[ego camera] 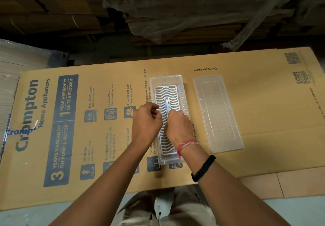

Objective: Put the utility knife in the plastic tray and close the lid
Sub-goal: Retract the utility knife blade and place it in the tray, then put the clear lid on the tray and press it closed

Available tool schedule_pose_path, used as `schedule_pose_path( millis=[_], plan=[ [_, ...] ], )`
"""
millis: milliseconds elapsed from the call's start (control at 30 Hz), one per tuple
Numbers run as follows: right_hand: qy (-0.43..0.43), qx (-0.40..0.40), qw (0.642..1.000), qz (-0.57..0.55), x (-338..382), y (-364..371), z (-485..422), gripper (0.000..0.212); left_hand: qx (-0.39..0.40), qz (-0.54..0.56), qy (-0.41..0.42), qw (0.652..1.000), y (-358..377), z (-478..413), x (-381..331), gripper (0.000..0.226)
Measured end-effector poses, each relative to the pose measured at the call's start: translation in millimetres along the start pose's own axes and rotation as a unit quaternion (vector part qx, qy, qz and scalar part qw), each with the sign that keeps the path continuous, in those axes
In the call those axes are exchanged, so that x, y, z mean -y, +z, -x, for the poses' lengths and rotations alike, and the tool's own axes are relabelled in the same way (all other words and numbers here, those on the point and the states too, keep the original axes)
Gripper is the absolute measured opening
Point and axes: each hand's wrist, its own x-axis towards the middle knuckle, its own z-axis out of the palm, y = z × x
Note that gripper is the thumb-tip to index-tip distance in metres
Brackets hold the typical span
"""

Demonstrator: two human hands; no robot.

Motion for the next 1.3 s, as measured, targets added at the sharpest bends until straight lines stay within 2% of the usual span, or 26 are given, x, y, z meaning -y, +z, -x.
schedule_pose_path(
  millis=[200, 333, 433, 500, 633, 733, 833, 1000, 1100, 1233, 1300],
  plan=[
    [-0.01, -0.002, 1.0, -0.009, 5.5, -16.4, 13.2, 0.011, 0.01, 0.01, -0.007, 1.0, -1.7, -2.0, 3.5, 0.021],
    [-0.001, -0.094, 0.995, -0.032, -19.5, -45.3, 28.5, 0.03, 0.004, 0.014, -0.012, 1.0, -5.6, -2.3, 10.2, 0.016],
    [0.066, -0.152, 0.985, -0.046, -68.4, -50.4, 21.3, 0.045, -0.012, 0.025, -0.023, 0.999, -7.9, -1.2, 15.5, 0.011],
    [0.111, -0.142, 0.983, -0.028, -99.4, -40.6, 11.3, 0.063, -0.027, 0.034, -0.035, 0.998, -8.1, 0.5, 18.5, 0.009],
    [0.155, -0.062, 0.986, 0.022, -130.7, -19.3, -2.8, 0.085, -0.034, 0.043, -0.039, 0.998, -6.4, 2.7, 23.0, 0.01],
    [0.161, -0.028, 0.986, 0.036, -136.5, -13.8, -10.6, 0.091, -0.032, 0.05, -0.049, 0.997, -4.7, 3.8, 23.9, 0.012],
    [0.167, -0.014, 0.985, 0.029, -137.2, -10.6, -15.4, 0.09, -0.032, 0.056, -0.048, 0.997, -3.5, 6.0, 22.4, 0.012],
    [0.181, -0.022, 0.983, 0.025, -141.3, -5.7, -19.1, 0.092, -0.03, 0.072, -0.074, 0.994, -1.1, 5.9, 26.3, 0.008],
    [0.178, -0.05, 0.983, 0.008, -141.8, -15.6, -15.4, 0.099, -0.026, 0.108, -0.122, 0.986, 0.8, 6.8, 31.0, 0.005],
    [0.173, -0.1, 0.975, -0.091, -128.3, -41.0, 2.4, 0.097, -0.03, 0.162, -0.196, 0.967, 5.2, 8.5, 32.2, 0.028],
    [0.14, -0.101, 0.974, -0.149, -108.9, -48.8, 18.3, 0.097, -0.025, 0.201, -0.226, 0.953, 5.8, 10.2, 28.7, 0.035]
  ],
)
